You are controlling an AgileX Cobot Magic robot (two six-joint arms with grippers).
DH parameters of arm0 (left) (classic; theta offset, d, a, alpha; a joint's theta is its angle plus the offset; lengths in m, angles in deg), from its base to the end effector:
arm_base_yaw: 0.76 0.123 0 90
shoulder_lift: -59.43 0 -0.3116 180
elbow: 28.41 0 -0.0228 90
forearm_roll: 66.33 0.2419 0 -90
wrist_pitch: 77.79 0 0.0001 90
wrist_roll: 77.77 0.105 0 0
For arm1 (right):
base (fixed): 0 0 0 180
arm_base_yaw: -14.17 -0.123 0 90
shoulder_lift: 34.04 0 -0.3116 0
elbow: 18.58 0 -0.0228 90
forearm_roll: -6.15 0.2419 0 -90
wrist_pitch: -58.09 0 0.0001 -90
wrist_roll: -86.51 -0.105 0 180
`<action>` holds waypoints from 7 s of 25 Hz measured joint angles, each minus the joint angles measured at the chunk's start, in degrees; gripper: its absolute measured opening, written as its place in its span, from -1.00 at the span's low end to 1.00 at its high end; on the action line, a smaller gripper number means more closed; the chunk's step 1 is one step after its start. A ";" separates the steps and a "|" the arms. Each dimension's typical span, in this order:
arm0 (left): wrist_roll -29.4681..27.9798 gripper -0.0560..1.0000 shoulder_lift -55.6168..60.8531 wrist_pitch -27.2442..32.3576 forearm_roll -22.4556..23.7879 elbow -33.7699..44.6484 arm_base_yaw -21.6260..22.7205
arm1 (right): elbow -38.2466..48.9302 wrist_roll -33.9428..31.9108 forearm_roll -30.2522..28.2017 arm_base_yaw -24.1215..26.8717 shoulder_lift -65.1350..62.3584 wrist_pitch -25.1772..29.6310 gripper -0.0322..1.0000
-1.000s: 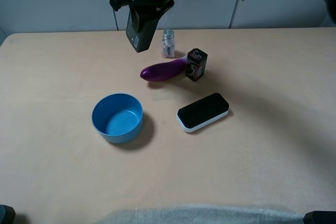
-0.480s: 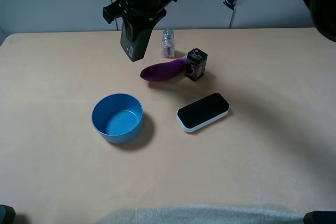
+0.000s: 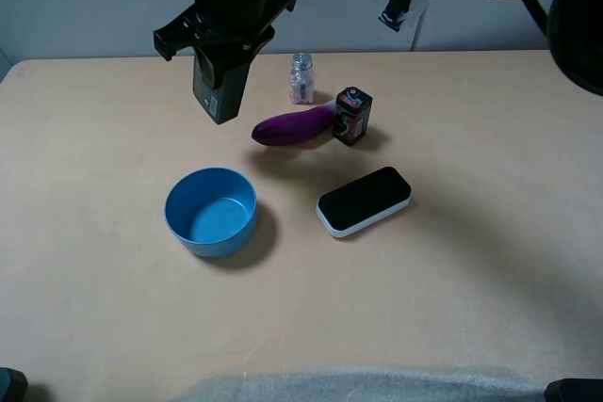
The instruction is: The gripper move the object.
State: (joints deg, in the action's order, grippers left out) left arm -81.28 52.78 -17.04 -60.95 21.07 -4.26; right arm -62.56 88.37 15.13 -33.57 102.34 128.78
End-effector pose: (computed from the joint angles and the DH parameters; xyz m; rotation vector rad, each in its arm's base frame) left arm -0.0274 0.0103 0.2656 -0.0047 2.0365 0.0355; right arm 0.3239 0.3795 0.2513 -1.1797 2.6567 0.3771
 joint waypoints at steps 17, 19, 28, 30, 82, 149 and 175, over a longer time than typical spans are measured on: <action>0.00 0.49 0.00 0.00 0.00 0.00 0.00 | 12.46 -0.62 -5.65 2.04 -7.49 -0.10 -0.36; 0.00 0.49 0.00 0.00 0.00 0.00 0.00 | 14.27 -0.80 -5.80 2.04 -8.69 -0.26 -0.36; 0.00 0.49 0.00 0.00 0.00 0.00 0.00 | 21.39 -1.86 -6.07 2.04 -9.46 -0.18 -0.36; 0.00 0.49 0.00 0.00 0.00 0.00 0.00 | 21.87 -1.86 -6.07 2.04 -9.46 -0.24 -0.36; 0.00 0.49 0.00 -0.05 0.00 0.00 0.00 | 26.46 -3.35 -10.78 4.62 -5.22 -2.96 -0.36; 0.00 0.49 0.00 -0.05 0.00 0.00 0.00 | 21.15 -6.83 -15.91 4.62 -18.71 -0.84 0.41; 0.00 0.49 0.00 -0.05 0.00 0.00 0.10 | 20.83 -11.32 -19.94 31.79 -47.04 -0.73 0.41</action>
State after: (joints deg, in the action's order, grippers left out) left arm -81.28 52.78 -17.09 -60.95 21.07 -4.16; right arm -41.73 77.05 -4.82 -1.78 55.30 128.05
